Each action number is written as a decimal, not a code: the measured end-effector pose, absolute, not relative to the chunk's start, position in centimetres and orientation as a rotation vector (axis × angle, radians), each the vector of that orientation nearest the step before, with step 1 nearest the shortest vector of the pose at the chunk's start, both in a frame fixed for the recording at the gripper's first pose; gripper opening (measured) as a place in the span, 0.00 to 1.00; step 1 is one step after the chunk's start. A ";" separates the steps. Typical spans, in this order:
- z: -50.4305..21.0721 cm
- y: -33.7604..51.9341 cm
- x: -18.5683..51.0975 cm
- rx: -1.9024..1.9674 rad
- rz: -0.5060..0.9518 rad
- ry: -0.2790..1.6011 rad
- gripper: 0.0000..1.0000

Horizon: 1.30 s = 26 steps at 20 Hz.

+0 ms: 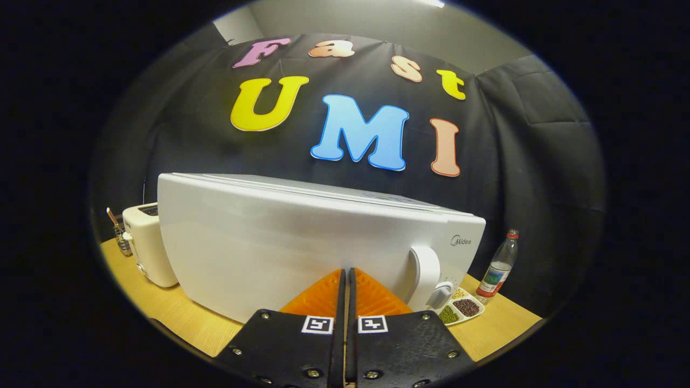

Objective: Open the microwave, put the food inside, and close the microwave door.

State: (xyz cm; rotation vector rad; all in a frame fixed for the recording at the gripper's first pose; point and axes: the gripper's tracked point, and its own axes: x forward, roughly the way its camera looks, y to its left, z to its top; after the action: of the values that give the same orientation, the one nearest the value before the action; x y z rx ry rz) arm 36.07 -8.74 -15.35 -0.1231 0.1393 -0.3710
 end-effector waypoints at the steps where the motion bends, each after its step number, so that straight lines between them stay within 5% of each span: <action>1: -15.9 -8.8 35.4 -0.098 -0.374 0.132 0.02; 6: -15.4 -6.7 33.5 -0.144 -0.309 0.183 0.02; 18: -5.9 -3.8 16.2 -0.021 -0.165 0.076 0.02; 26: -5.0 -6.3 8.5 -0.018 -0.197 0.047 0.02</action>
State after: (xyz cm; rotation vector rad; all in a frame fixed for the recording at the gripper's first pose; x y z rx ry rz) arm 8.50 -6.34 -5.02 -0.0176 0.0466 -0.1966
